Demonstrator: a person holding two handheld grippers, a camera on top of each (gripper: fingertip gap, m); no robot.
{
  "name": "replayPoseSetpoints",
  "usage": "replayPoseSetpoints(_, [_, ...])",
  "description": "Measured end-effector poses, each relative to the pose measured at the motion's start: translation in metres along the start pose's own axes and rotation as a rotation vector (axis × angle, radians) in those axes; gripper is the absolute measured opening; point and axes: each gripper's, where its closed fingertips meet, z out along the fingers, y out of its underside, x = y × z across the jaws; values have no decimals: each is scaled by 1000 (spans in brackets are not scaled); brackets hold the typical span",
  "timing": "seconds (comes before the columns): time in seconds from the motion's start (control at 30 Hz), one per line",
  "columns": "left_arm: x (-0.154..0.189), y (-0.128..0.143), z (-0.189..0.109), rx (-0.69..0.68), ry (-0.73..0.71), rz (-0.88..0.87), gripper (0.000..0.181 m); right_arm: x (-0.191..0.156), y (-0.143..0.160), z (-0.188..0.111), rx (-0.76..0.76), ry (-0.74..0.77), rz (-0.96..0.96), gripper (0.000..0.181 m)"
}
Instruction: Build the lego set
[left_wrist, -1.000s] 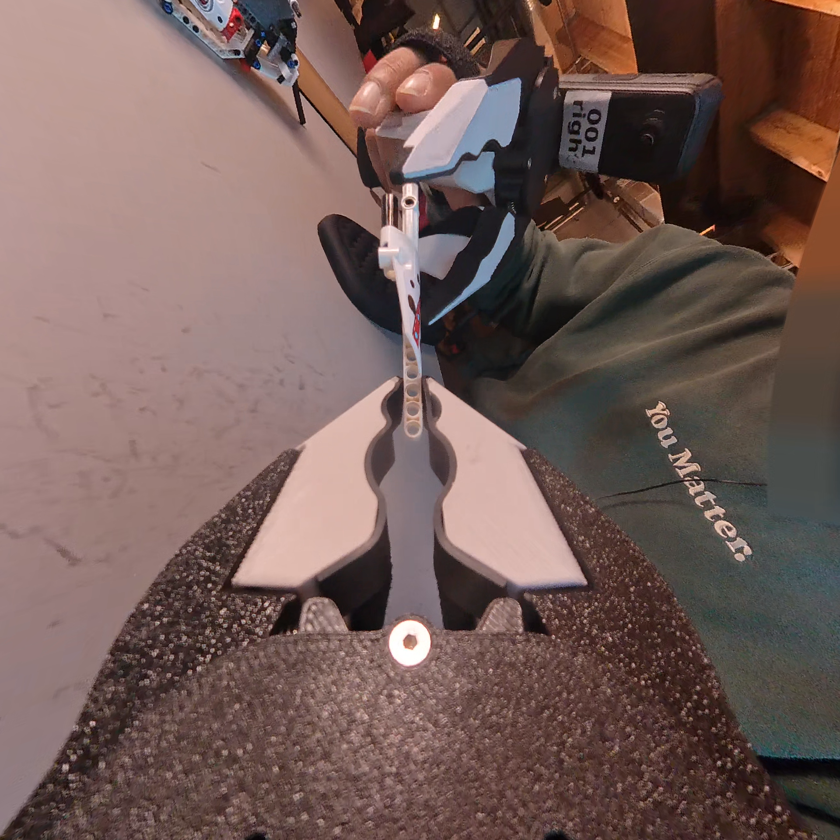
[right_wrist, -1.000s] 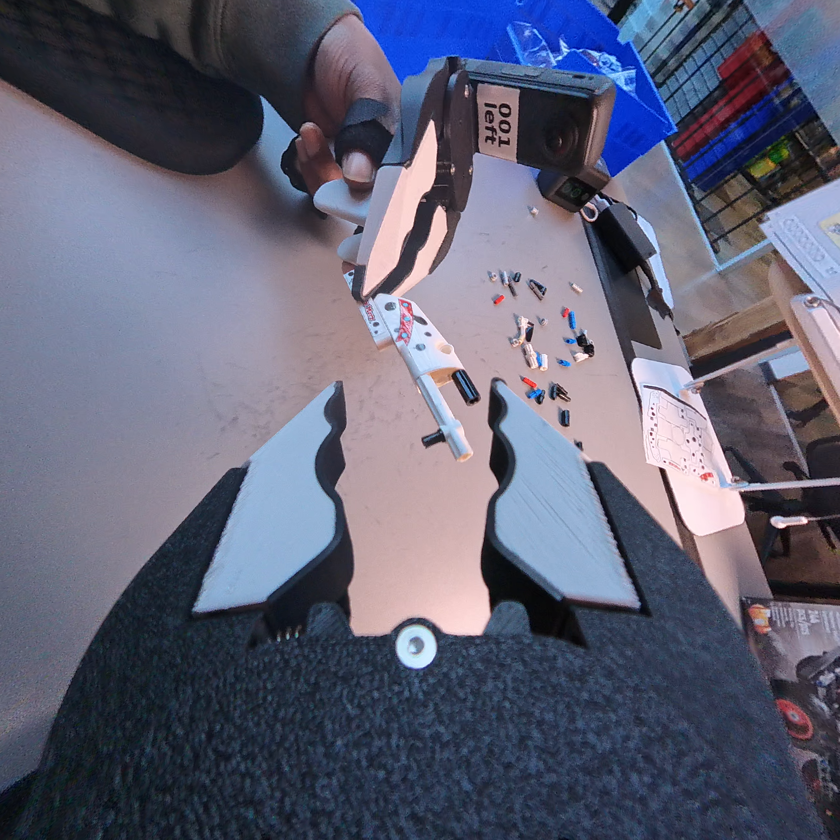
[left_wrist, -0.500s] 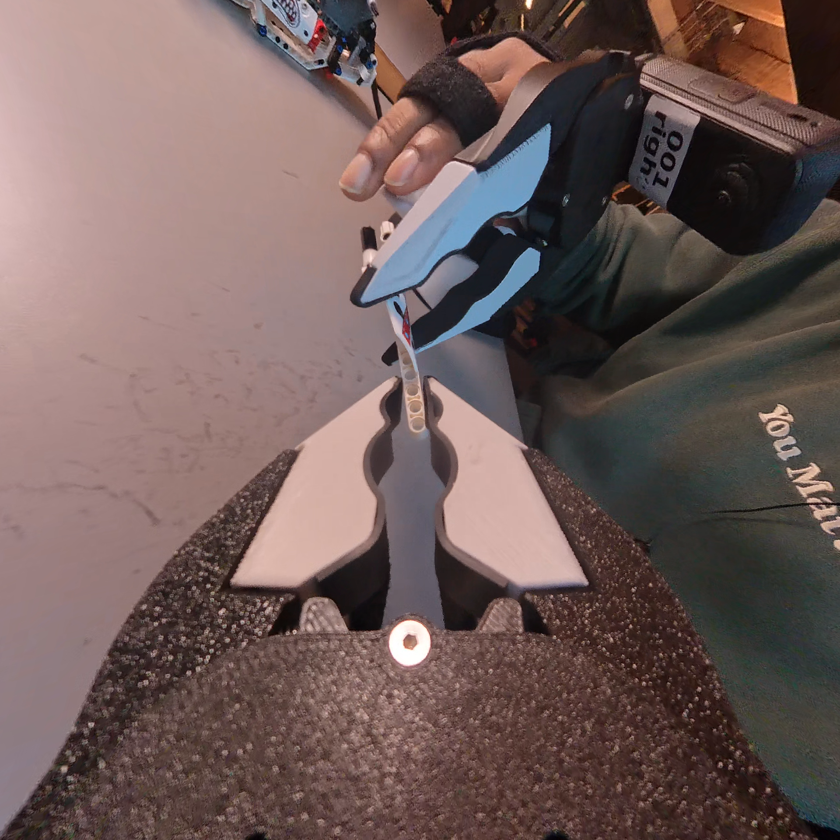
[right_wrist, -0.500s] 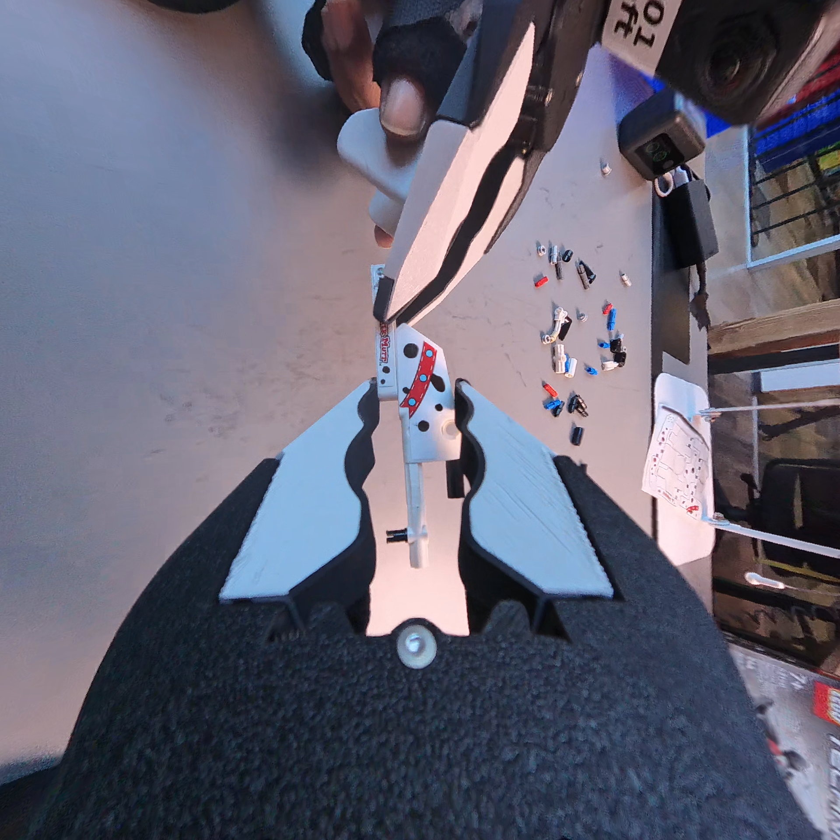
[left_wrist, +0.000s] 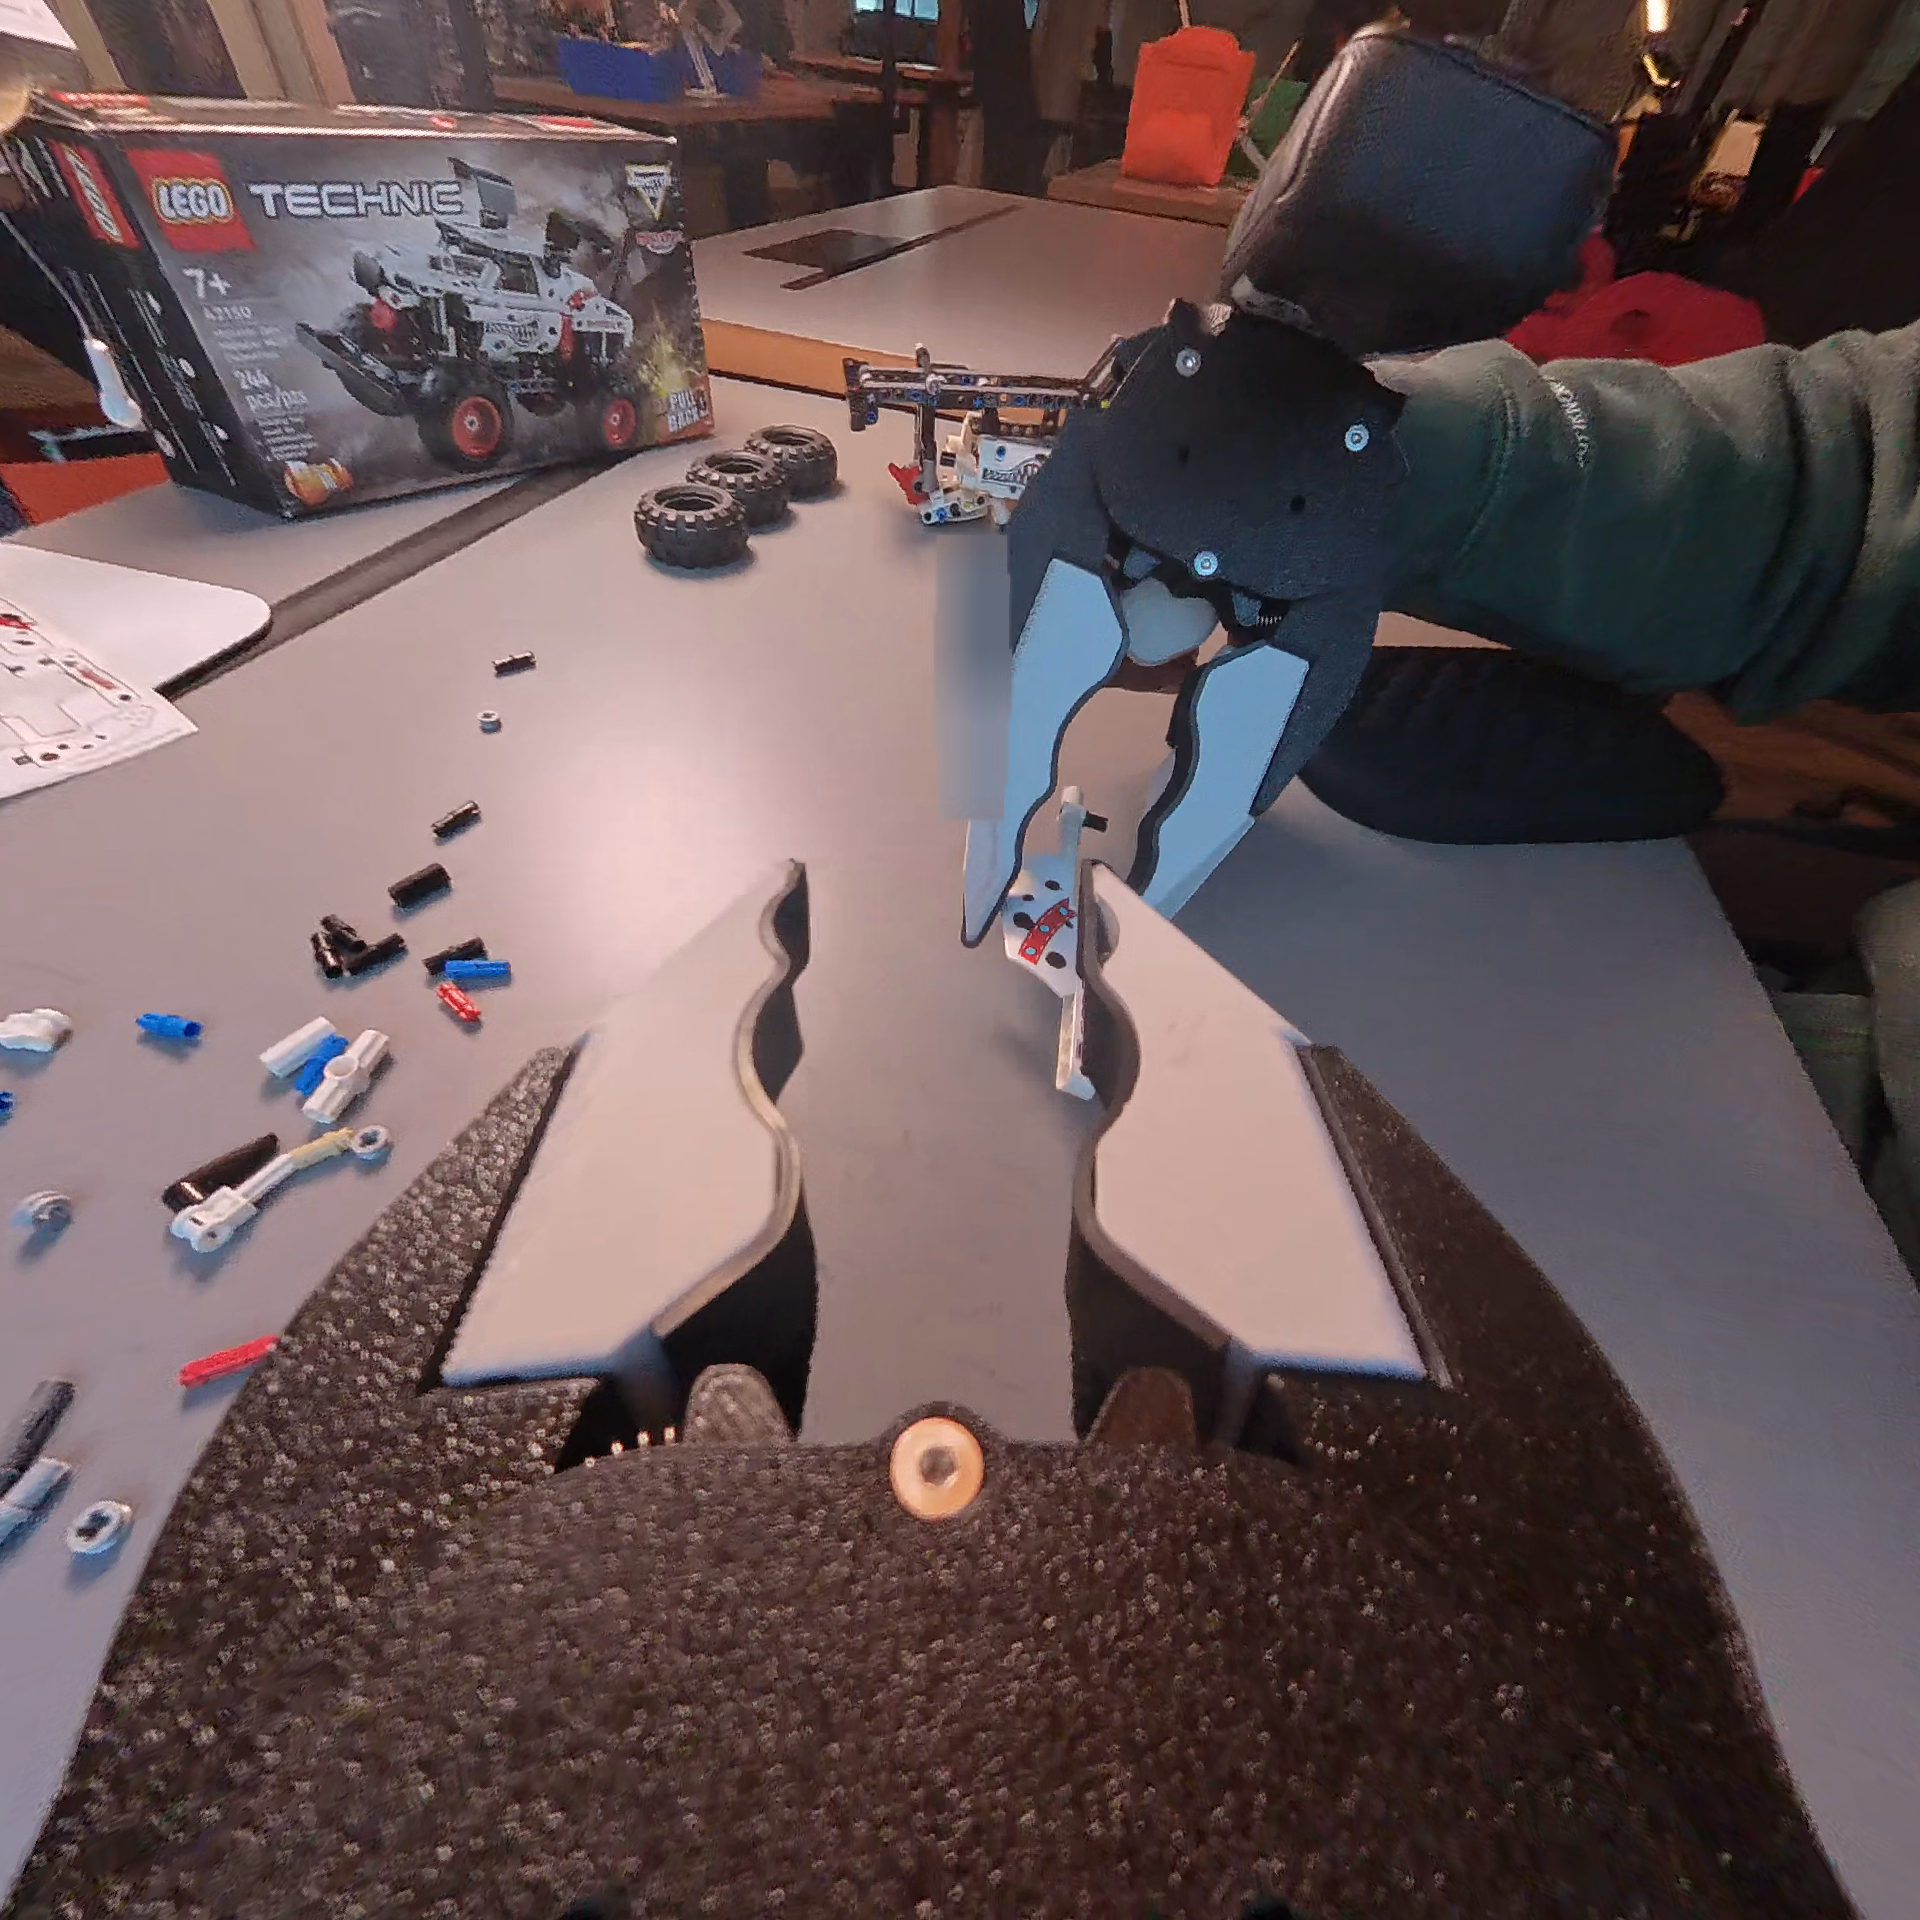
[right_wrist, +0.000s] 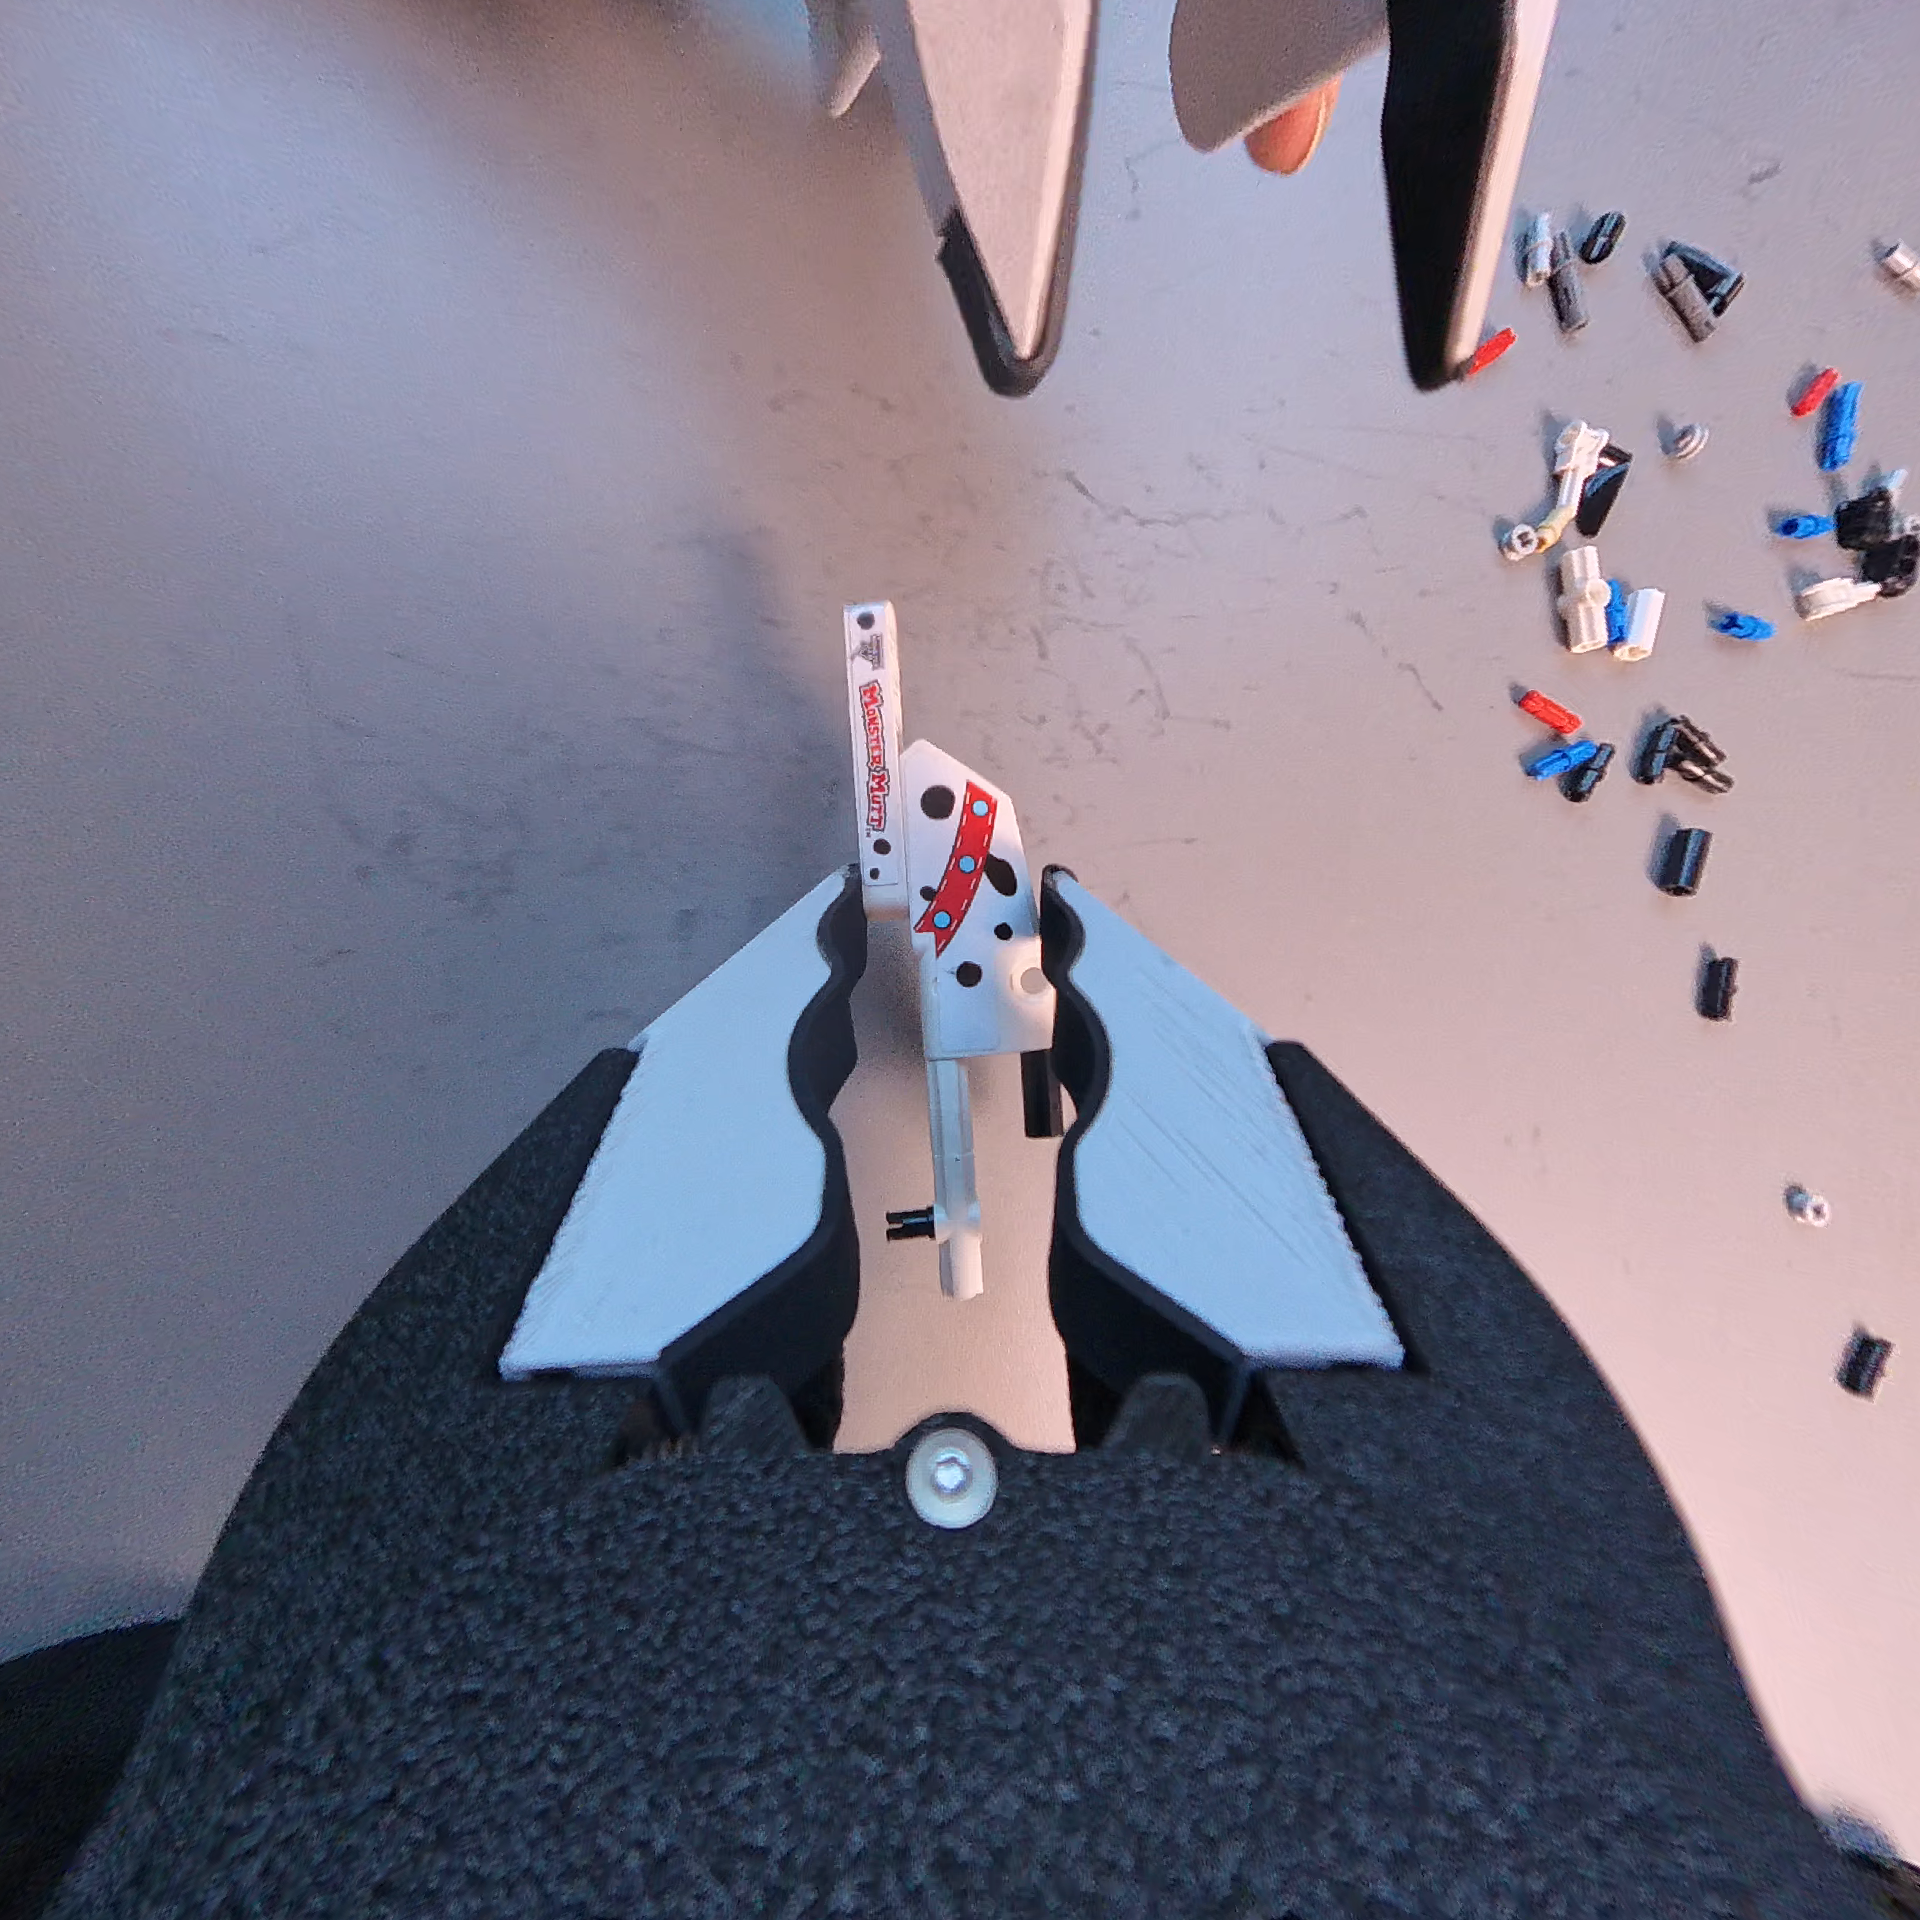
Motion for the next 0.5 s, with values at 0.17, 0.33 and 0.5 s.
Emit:
replayPoseSetpoints(0.17, [-4, -1, 2, 26, -51, 33, 61, -4, 8, 7, -1, -49, 56, 33])
replayPoseSetpoints(0.33, [-10, -1, 2, 35, -97, 61, 60, -5, 11, 7, 5, -78, 94, 33])
replayPoseSetpoints(0.5, [-11, 5, 4, -5, -107, 108, 57, -1, 8, 6, 38, -18, 36, 33])
